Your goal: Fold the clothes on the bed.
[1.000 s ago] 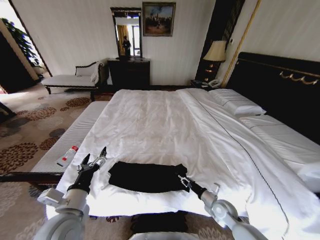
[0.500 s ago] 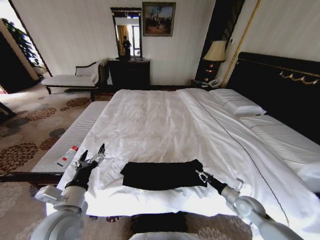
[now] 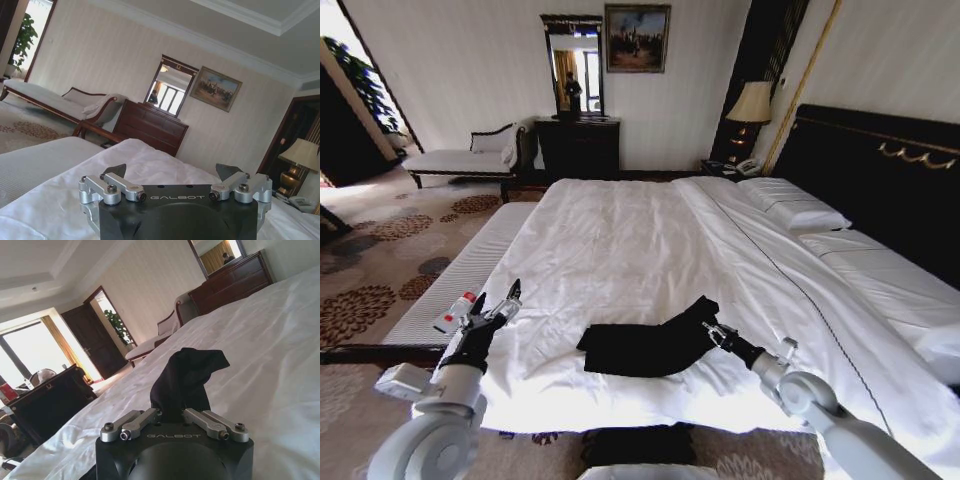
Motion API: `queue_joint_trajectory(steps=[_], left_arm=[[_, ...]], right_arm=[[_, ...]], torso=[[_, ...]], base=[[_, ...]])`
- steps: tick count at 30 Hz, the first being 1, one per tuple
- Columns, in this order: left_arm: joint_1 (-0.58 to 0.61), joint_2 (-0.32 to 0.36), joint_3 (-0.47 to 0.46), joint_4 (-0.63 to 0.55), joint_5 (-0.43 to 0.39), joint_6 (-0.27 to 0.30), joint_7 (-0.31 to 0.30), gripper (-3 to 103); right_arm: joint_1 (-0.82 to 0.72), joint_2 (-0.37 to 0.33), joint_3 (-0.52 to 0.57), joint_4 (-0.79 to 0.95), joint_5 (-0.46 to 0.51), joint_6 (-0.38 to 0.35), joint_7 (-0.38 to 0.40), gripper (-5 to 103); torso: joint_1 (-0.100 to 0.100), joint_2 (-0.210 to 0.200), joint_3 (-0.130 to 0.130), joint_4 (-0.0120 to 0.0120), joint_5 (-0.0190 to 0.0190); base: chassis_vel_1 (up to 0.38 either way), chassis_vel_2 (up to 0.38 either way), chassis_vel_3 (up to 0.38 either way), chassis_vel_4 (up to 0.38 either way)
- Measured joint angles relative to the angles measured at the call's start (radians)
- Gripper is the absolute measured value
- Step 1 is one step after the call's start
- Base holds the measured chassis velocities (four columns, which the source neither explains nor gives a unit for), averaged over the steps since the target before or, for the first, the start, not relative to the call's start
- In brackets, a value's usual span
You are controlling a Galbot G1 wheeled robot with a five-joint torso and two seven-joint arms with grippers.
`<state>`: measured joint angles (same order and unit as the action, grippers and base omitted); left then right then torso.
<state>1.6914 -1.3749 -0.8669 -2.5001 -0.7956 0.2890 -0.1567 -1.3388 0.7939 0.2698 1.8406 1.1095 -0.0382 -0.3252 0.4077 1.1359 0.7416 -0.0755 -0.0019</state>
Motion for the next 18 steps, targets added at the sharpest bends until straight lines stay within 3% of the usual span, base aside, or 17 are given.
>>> queue_joint_trajectory(steps=[2,9,18], left_arm=[[0.018,0.002,-0.013,0.000,0.000,0.001,-0.001,100],[0.043,-0.002,-0.031,0.000,0.002,0.001,-0.003,100],[0.057,-0.024,-0.032,0.000,0.006,0.005,-0.008,100]], right_arm=[[0.070,0.046,-0.109,-0.025,-0.029,-0.012,0.014,7],[0.217,0.123,-0.289,-0.069,-0.042,-0.030,0.066,7],[0.307,0.191,-0.374,-0.114,-0.028,-0.021,0.099,7]], torso=[[0.000,0.000,0.000,-0.0001,0.0004],[0.000,0.000,0.000,0.0000,-0.0002],[0.000,0.000,0.000,-0.0001,-0.0001]], base=[[0.000,0.000,0.000,0.000],[0.000,0.000,0.000,0.000],[0.000,0.000,0.000,0.000]])
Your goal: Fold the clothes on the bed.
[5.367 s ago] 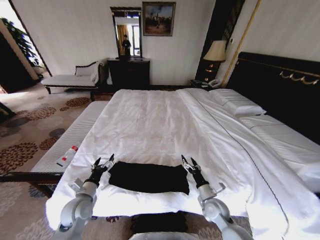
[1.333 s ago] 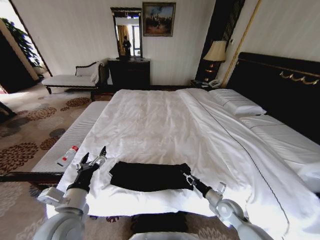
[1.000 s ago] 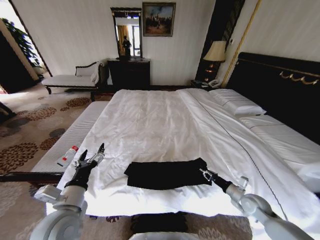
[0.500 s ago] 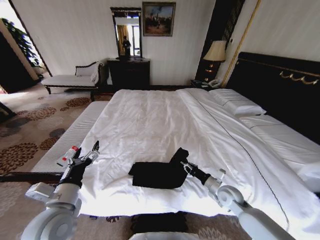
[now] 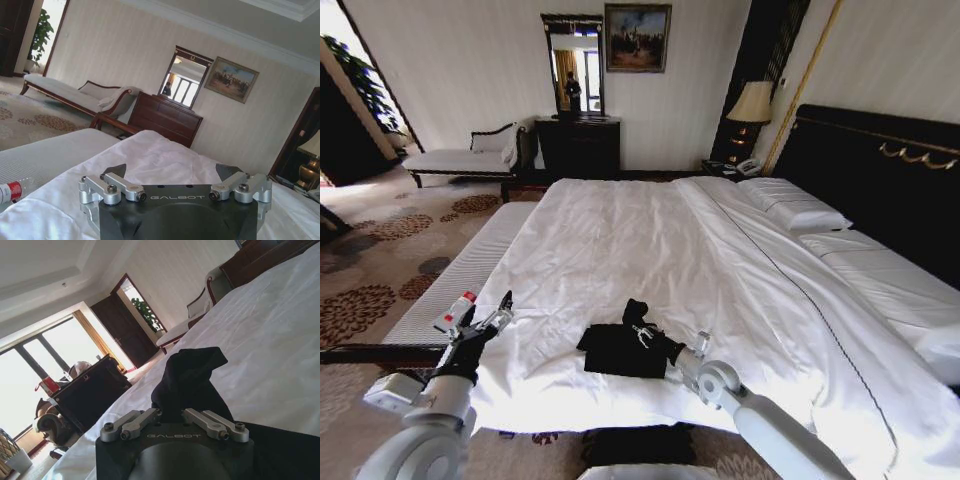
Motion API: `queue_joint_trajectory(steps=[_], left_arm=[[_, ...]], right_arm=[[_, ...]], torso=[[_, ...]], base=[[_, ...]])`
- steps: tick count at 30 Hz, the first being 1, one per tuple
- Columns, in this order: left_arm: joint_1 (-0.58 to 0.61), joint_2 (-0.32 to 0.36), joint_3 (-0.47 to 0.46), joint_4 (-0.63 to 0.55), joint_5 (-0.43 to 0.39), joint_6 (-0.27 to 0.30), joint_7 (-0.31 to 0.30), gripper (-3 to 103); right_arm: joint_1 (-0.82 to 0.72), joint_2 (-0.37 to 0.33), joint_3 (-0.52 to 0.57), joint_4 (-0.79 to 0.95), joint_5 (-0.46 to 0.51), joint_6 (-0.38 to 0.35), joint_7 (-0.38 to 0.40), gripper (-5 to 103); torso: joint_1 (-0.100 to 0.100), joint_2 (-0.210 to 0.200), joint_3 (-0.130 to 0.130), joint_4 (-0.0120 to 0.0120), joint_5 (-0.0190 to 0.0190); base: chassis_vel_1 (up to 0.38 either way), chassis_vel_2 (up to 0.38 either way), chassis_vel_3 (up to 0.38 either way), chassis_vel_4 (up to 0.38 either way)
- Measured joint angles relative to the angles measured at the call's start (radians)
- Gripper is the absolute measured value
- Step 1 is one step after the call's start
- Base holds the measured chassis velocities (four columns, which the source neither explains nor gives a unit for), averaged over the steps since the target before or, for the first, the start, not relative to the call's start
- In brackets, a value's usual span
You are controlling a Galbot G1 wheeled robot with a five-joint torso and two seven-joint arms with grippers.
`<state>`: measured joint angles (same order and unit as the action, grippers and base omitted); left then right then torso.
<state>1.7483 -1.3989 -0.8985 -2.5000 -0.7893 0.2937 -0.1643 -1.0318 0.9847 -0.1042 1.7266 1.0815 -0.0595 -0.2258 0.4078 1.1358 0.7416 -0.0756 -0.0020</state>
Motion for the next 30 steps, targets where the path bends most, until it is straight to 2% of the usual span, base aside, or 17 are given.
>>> queue_joint_trajectory(steps=[8,15,17,18,22,23,24,26,30], left_arm=[[0.025,-0.027,0.014,0.000,0.016,0.003,-0.003,100],[0.037,-0.040,0.023,0.000,0.022,0.007,-0.005,100],[0.041,-0.047,0.029,0.000,0.025,0.012,-0.006,100],[0.041,-0.047,0.029,0.000,0.025,0.012,-0.006,100],[0.054,-0.055,0.034,0.000,0.037,0.013,-0.006,100],[0.054,-0.055,0.034,0.000,0.037,0.013,-0.006,100],[0.056,-0.058,0.034,0.000,0.041,0.013,-0.006,100],[0.056,-0.060,0.035,0.000,0.045,0.013,-0.006,100],[0.061,-0.065,0.037,0.000,0.055,0.012,-0.006,100]], right_arm=[[0.022,0.052,-0.040,-0.124,-0.045,0.023,0.020,7],[0.009,0.056,-0.059,-0.105,-0.057,0.040,0.019,5],[-0.003,0.055,-0.077,-0.084,-0.065,0.068,-0.014,15],[-0.003,0.055,-0.077,-0.084,-0.065,0.068,-0.014,15],[-0.022,0.053,-0.103,-0.035,-0.076,0.134,-0.067,37],[-0.022,0.053,-0.103,-0.035,-0.076,0.134,-0.067,37],[-0.021,0.058,-0.108,-0.026,-0.070,0.151,-0.076,42],[-0.019,0.064,-0.109,-0.023,-0.060,0.164,-0.084,42],[-0.006,0.078,-0.110,-0.013,-0.022,0.192,-0.113,64]], torso=[[0.000,0.000,0.000,0.0000,0.0003],[0.000,0.000,0.000,-0.0001,0.0002],[0.000,0.000,0.000,-0.0001,0.0002],[0.000,0.000,0.000,-0.0001,0.0002],[0.000,0.000,0.000,0.0000,0.0002],[0.000,0.000,0.000,0.0000,0.0002],[0.000,0.000,0.000,0.0000,0.0003],[0.000,0.000,0.000,-0.0001,0.0002],[0.000,0.000,0.000,0.0001,0.0003]], base=[[0.000,0.000,0.000,0.000],[0.000,0.000,0.000,0.000],[0.000,0.000,0.000,0.000],[0.000,0.000,0.000,0.000],[0.000,0.000,0.000,0.000],[0.000,0.000,0.000,0.000],[0.000,0.000,0.000,0.000],[0.000,0.000,0.000,0.000],[0.000,0.000,0.000,0.000]])
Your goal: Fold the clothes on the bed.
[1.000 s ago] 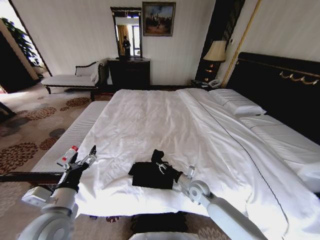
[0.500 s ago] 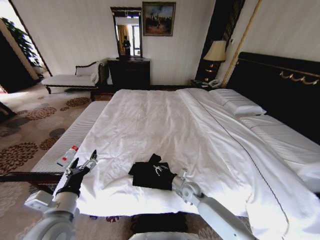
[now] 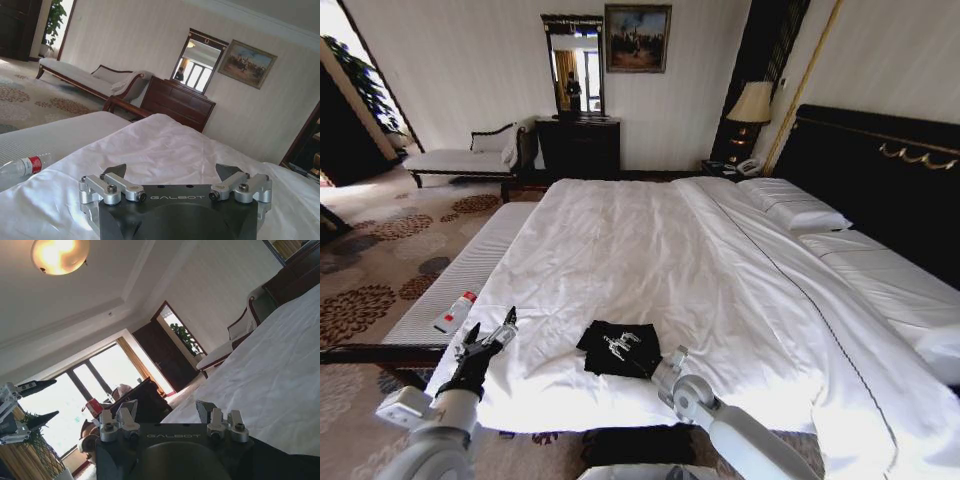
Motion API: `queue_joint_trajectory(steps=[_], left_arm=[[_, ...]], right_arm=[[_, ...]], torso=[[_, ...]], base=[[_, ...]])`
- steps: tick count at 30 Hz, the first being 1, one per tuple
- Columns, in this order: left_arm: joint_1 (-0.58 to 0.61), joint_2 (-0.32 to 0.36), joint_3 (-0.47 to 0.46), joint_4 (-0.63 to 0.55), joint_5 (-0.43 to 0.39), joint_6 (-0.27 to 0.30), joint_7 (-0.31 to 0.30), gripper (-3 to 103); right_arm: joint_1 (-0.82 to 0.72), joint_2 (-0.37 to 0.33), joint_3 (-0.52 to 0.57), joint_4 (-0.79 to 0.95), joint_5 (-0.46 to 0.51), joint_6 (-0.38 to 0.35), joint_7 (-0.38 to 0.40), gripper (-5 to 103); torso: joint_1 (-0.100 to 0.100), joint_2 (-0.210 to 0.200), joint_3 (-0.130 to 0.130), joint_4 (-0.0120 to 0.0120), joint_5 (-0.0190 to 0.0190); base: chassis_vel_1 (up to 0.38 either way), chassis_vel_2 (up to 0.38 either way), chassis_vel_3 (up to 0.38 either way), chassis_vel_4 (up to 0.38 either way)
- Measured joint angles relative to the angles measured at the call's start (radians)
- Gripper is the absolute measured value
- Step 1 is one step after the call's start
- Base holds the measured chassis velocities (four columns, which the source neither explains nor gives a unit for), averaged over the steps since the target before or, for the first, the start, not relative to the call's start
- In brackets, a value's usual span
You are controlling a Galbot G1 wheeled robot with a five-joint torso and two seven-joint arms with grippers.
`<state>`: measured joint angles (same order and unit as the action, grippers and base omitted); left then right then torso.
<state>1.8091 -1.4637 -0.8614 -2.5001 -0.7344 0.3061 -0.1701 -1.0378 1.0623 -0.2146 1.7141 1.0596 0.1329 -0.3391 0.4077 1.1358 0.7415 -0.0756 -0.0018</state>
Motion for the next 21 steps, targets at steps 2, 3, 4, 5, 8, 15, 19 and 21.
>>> queue_joint_trajectory(steps=[2,3,4,5,8,15,19,21], left_arm=[[0.000,0.000,0.000,0.000,0.000,0.000,0.000,100],[0.000,-0.001,-0.001,0.000,0.000,-0.001,0.000,100],[0.000,-0.001,-0.002,0.000,-0.001,-0.001,0.000,100],[0.000,-0.001,-0.002,0.000,-0.001,-0.001,0.000,100],[-0.004,-0.001,-0.003,0.000,-0.003,-0.002,-0.002,100],[-0.003,0.001,-0.006,0.000,-0.003,-0.002,-0.004,100],[0.002,0.003,-0.010,0.000,-0.002,-0.002,-0.006,100],[0.009,0.002,-0.014,0.000,0.001,-0.002,-0.008,100]], right_arm=[[0.001,0.000,0.000,0.001,0.004,0.000,-0.001,64],[0.001,0.000,0.000,0.001,0.007,0.000,-0.001,70],[-0.001,-0.003,0.007,-0.002,0.011,0.000,-0.001,80],[-0.001,-0.003,0.007,-0.002,0.011,0.000,-0.001,80],[-0.008,-0.001,0.015,-0.019,0.030,-0.034,0.063,91],[0.000,0.054,0.000,-0.078,0.109,-0.098,0.193,100],[0.019,0.108,-0.019,-0.108,0.119,-0.122,0.233,100],[0.041,0.156,-0.054,-0.131,0.103,-0.133,0.246,100]], torso=[[0.000,0.000,0.000,0.0000,0.0000],[0.000,0.000,0.000,0.0000,0.0000],[0.000,0.000,0.000,0.0000,0.0000],[0.000,0.000,0.000,0.0000,0.0000],[0.000,0.000,0.000,-0.0003,-0.0001],[0.000,0.000,0.000,-0.0003,0.0000],[0.000,0.000,0.000,0.0000,0.0000],[0.000,0.000,0.000,0.0000,-0.0003]], base=[[0.000,0.000,0.000,0.000],[0.000,0.000,0.000,0.000],[0.000,0.000,0.000,0.000],[0.000,0.000,0.000,0.000],[0.000,0.000,0.000,0.000],[0.000,0.000,0.000,0.000],[0.000,0.000,0.000,0.000],[0.000,0.000,0.000,0.000]])
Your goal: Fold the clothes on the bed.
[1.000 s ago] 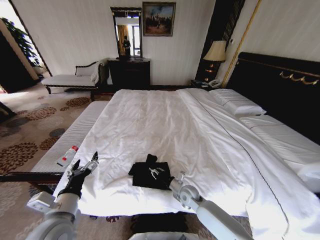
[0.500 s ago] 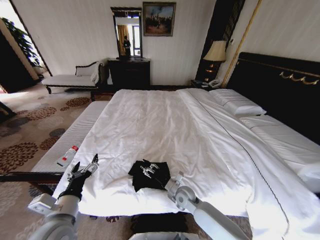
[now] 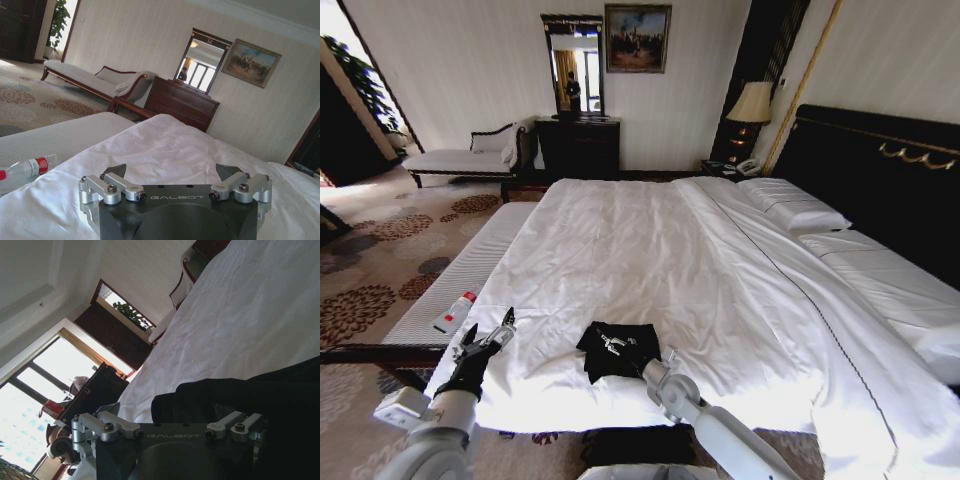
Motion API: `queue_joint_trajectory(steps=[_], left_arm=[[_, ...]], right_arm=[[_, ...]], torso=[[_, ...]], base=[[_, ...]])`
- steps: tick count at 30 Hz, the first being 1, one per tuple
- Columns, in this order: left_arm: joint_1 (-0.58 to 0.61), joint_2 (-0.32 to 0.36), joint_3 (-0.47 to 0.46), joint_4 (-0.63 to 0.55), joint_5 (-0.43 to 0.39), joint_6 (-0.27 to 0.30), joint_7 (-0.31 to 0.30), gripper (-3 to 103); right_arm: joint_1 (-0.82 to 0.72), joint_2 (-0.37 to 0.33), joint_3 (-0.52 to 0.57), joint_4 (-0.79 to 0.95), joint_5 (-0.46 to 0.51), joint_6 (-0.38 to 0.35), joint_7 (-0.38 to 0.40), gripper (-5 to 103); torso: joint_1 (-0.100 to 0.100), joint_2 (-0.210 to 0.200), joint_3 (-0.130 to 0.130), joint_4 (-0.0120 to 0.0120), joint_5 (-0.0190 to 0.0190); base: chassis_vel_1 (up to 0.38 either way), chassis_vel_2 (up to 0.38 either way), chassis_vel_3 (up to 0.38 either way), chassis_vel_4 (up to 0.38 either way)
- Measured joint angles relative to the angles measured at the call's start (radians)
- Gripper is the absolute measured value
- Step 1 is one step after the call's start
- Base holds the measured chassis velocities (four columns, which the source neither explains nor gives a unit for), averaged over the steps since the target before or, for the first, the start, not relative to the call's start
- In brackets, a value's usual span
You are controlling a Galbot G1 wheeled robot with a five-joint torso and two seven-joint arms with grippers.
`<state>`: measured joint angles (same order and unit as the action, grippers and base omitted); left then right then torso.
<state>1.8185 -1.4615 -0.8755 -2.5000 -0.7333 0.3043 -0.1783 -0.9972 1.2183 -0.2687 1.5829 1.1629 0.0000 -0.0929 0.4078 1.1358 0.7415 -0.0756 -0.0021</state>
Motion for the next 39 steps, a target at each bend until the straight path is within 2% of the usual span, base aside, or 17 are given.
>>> queue_joint_trajectory(steps=[7,10,12,13,14,15,18,20,23,25,27,28,31,34,36,37,39], left_arm=[[0.014,-0.001,-0.015,0.000,0.003,-0.001,-0.002,100],[0.017,0.000,-0.023,0.000,0.003,-0.002,-0.002,100],[0.018,0.002,-0.029,0.000,0.000,-0.002,-0.003,100],[0.018,0.005,-0.035,0.000,-0.011,-0.002,-0.003,100],[0.015,0.008,-0.038,0.000,-0.017,-0.002,-0.005,100],[0.015,0.008,-0.038,0.000,-0.017,-0.002,-0.005,100],[-0.013,0.027,-0.039,0.000,-0.025,-0.001,-0.021,100],[-0.037,0.042,-0.030,0.000,-0.022,0.008,-0.031,100],[-0.049,0.052,-0.019,0.000,-0.005,0.014,-0.035,100],[-0.053,0.070,0.004,0.000,0.082,0.007,-0.037,100],[-0.050,0.075,0.010,0.000,0.113,-0.005,-0.041,100],[-0.044,0.084,0.020,0.010,0.195,-0.035,-0.039,100],[-0.019,0.093,0.030,0.046,0.312,-0.094,-0.010,100],[0.004,0.094,0.039,0.059,0.335,-0.116,0.004,100],[0.043,0.093,0.066,0.068,0.346,-0.146,0.046,100],[0.043,0.093,0.066,0.068,0.346,-0.146,0.046,100],[0.075,0.093,0.121,0.051,0.349,-0.173,0.090,100]], right_arm=[[0.039,0.054,-0.108,-0.040,-0.062,-0.001,0.003,100],[0.042,0.050,-0.141,-0.041,-0.093,0.010,-0.030,100],[0.037,0.034,-0.142,-0.027,-0.107,0.047,-0.114,100],[0.028,0.006,-0.107,0.000,-0.118,0.094,-0.233,100],[0.024,-0.016,-0.076,0.015,-0.123,0.116,-0.295,100],[0.024,-0.016,-0.076,0.015,-0.123,0.116,-0.295,100],[0.015,-0.129,0.083,0.084,-0.114,0.185,-0.426,100],[-0.003,-0.201,0.206,0.137,-0.086,0.202,-0.403,100],[-0.030,-0.238,0.298,0.174,-0.088,0.204,-0.351,100],[-0.129,-0.280,0.485,0.254,-0.183,0.174,-0.142,100],[-0.162,-0.284,0.529,0.270,-0.221,0.167,-0.098,100],[-0.246,-0.283,0.635,0.308,-0.312,0.172,-0.018,100],[-0.447,-0.242,0.837,0.440,-0.414,0.194,0.092,100],[-0.558,-0.197,0.942,0.527,-0.460,0.192,0.115,100],[-0.735,-0.081,1.071,0.641,-0.577,0.191,0.131,100],[-0.735,-0.081,1.071,0.641,-0.577,0.191,0.131,100],[-0.838,0.016,1.148,0.726,-0.675,0.187,0.141,100]], torso=[[0.000,0.000,0.000,0.0001,0.0001],[0.000,0.000,0.000,0.0001,0.0003],[0.000,0.000,0.000,-0.0001,0.0001],[0.000,0.000,0.000,0.0001,0.0008],[0.000,0.000,0.000,0.0001,0.0005],[0.000,0.000,0.000,0.0001,0.0005],[0.000,0.000,0.000,-0.0003,0.0003],[0.000,0.000,0.000,-0.0003,0.0004],[0.000,0.000,0.000,-0.0004,0.0009],[0.000,0.000,0.000,0.0004,0.0004],[0.000,0.000,0.000,-0.0001,0.0005],[0.000,0.000,0.000,-0.0006,0.0011],[0.000,0.000,0.000,-0.0009,0.0010],[0.000,0.000,0.000,0.0004,0.0000],[0.000,0.000,0.000,-0.0006,0.0005],[0.000,0.000,0.000,-0.0006,0.0005],[0.000,0.000,0.000,-0.0009,-0.0001]], base=[[0.000,0.000,0.000,0.000],[0.000,0.000,0.000,0.000],[0.000,0.000,0.000,0.000],[0.000,0.000,0.000,0.000],[0.000,0.000,0.000,0.000],[0.000,0.000,0.000,0.000],[0.000,0.000,0.000,0.000],[0.000,0.000,0.000,0.000],[0.000,0.000,0.000,0.000],[0.000,0.000,0.000,0.000],[0.000,0.000,0.000,0.000],[0.000,0.000,0.000,0.000],[0.000,0.000,0.000,0.000],[0.000,0.000,0.000,0.000],[0.000,0.000,0.000,0.000],[0.000,0.000,0.000,0.000],[0.000,0.000,0.000,0.000]])
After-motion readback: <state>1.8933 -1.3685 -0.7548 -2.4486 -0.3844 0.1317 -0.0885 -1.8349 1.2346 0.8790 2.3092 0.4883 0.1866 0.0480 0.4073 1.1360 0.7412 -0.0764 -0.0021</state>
